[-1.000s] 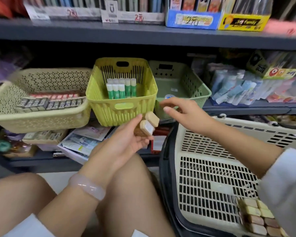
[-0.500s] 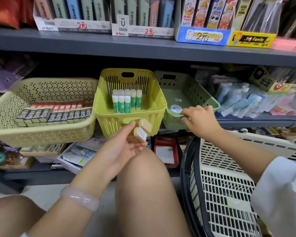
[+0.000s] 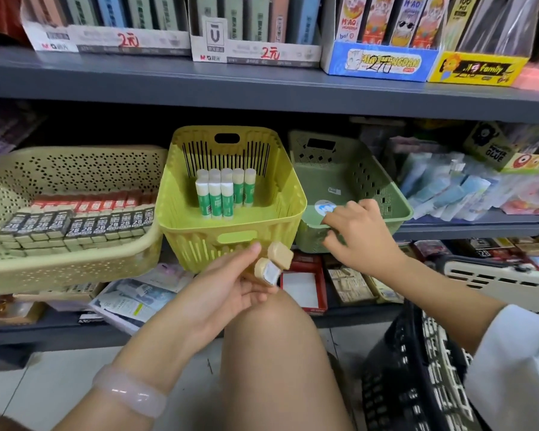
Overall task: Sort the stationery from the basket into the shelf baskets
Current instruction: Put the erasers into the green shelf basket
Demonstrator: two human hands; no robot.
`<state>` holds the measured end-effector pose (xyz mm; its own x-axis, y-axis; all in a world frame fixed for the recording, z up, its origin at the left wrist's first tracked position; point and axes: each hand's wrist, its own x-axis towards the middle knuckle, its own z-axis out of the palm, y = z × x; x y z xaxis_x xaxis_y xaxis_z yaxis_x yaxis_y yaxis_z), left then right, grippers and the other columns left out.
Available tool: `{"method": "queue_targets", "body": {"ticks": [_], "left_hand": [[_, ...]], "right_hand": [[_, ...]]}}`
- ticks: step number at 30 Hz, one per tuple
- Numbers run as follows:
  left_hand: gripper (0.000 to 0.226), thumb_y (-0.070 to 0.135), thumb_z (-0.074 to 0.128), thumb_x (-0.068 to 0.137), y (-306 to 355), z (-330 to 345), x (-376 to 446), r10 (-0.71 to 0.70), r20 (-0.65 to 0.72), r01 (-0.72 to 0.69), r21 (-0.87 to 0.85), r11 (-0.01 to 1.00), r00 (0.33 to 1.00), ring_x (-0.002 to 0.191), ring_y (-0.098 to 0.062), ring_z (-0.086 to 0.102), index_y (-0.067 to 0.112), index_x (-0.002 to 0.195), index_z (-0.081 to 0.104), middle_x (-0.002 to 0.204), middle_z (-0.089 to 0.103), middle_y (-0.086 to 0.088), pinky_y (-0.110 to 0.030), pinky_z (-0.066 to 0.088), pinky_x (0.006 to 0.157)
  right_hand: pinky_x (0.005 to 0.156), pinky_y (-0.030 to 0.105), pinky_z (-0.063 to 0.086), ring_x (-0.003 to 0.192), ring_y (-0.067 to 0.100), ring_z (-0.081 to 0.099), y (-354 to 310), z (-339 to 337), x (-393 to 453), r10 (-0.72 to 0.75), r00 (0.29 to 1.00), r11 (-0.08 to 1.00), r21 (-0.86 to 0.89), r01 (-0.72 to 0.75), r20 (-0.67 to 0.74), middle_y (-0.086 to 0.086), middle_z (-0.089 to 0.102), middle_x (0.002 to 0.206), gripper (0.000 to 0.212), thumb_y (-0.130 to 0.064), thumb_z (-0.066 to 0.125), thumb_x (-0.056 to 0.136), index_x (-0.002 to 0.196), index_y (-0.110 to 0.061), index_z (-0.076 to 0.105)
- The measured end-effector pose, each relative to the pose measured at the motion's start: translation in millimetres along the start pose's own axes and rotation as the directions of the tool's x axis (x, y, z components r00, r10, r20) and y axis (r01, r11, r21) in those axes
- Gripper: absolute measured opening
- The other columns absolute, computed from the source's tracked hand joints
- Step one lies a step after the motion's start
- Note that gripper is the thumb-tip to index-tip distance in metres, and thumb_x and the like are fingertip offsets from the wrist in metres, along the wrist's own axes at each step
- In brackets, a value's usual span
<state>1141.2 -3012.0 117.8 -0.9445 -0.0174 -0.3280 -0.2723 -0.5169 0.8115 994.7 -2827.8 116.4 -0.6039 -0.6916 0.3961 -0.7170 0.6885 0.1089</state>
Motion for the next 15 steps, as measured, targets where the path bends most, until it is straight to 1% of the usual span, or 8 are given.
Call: {"method": "queue_targets", "body": {"ticks": [2, 4, 7, 9, 11, 14, 15], "left_hand": [[0.05, 0.034, 0.067, 0.066, 1, 1, 7, -0.047, 0.045, 0.045, 0.061, 0.997, 0.998, 0.064, -0.019, 0.065, 0.003, 0.105, 0.062, 0.081, 0.068, -0.013, -0.023, 0.052, 0.052], [0.052, 0.034, 0.068, 0.063, 4, 3, 14, -0.082, 0.067, 0.074, 0.114, 0.991, 0.994, 0.065, -0.019, 0.065, 0.005, 0.105, 0.063, 0.081, 0.069, -0.013, -0.023, 0.052, 0.053], [0.042, 0.036, 0.066, 0.064, 9, 9, 21, -0.099, 0.114, 0.077, 0.184, 0.98, 0.989, 0.063, -0.018, 0.064, 0.007, 0.095, 0.066, 0.077, 0.067, -0.01, -0.022, 0.05, 0.052], [0.043, 0.035, 0.065, 0.062, 10, 16, 25, -0.11, 0.119, 0.086, 0.188, 0.978, 0.987, 0.06, -0.018, 0.064, 0.007, 0.095, 0.065, 0.077, 0.066, -0.012, -0.021, 0.049, 0.05], [0.044, 0.035, 0.065, 0.063, 8, 25, 27, -0.112, 0.132, 0.086, 0.188, 0.978, 0.985, 0.059, -0.017, 0.063, 0.006, 0.096, 0.064, 0.08, 0.066, -0.014, -0.021, 0.049, 0.05], [0.033, 0.032, 0.063, 0.07, 2, 41, 28, -0.119, 0.164, 0.096, 0.141, 0.985, 0.979, 0.056, -0.016, 0.063, 0.007, 0.092, 0.064, 0.074, 0.066, -0.012, -0.02, 0.05, 0.049], [0.032, 0.032, 0.063, 0.069, 0, 46, 29, -0.119, 0.168, 0.101, 0.112, 0.989, 0.979, 0.055, -0.017, 0.063, 0.007, 0.09, 0.064, 0.07, 0.066, -0.011, -0.021, 0.05, 0.049]], "right_hand": [[0.067, 0.034, 0.026, 0.057, 0.024, 0.046, 3, 1, 0, -0.026, 0.999, 1.0, 0.004, 0.026, -0.029, 0.004, 0.05, 0.055, 0.025, -0.018, 0.037, 0.073, 0.063, -0.006, 0.057], [0.065, 0.035, 0.026, 0.056, 0.024, 0.045, 6, 2, 1, -0.049, 0.998, 0.999, 0.018, 0.049, -0.029, 0.004, 0.049, 0.055, 0.026, -0.018, 0.036, 0.073, 0.065, -0.007, 0.058], [0.065, 0.035, 0.028, 0.059, 0.025, 0.047, 7, 3, 1, -0.044, 0.999, 0.997, 0.057, 0.044, -0.004, 0.004, 0.053, 0.059, 0.028, -0.018, 0.036, 0.074, 0.071, -0.006, 0.061], [0.066, 0.035, 0.033, 0.061, 0.025, 0.049, 7, 0, 0, -0.046, 0.999, 0.996, 0.079, 0.045, 0.013, 0.005, 0.056, 0.061, 0.029, -0.018, 0.037, 0.074, 0.074, -0.006, 0.063], [0.066, 0.036, 0.033, 0.061, 0.025, 0.051, 8, -4, -1, -0.062, 0.997, 0.994, 0.089, 0.059, 0.035, 0.005, 0.057, 0.062, 0.029, -0.018, 0.038, 0.074, 0.074, -0.005, 0.064], [0.066, 0.034, 0.032, 0.061, 0.025, 0.052, 11, -11, -3, -0.096, 0.994, 0.992, 0.089, 0.091, 0.057, 0.004, 0.058, 0.062, 0.024, -0.015, 0.042, 0.074, 0.074, -0.005, 0.065], [0.066, 0.034, 0.031, 0.062, 0.025, 0.053, 12, -13, -4, -0.104, 0.992, 0.991, 0.091, 0.098, 0.07, 0.004, 0.059, 0.063, 0.022, -0.013, 0.045, 0.075, 0.075, -0.005, 0.065]]}}
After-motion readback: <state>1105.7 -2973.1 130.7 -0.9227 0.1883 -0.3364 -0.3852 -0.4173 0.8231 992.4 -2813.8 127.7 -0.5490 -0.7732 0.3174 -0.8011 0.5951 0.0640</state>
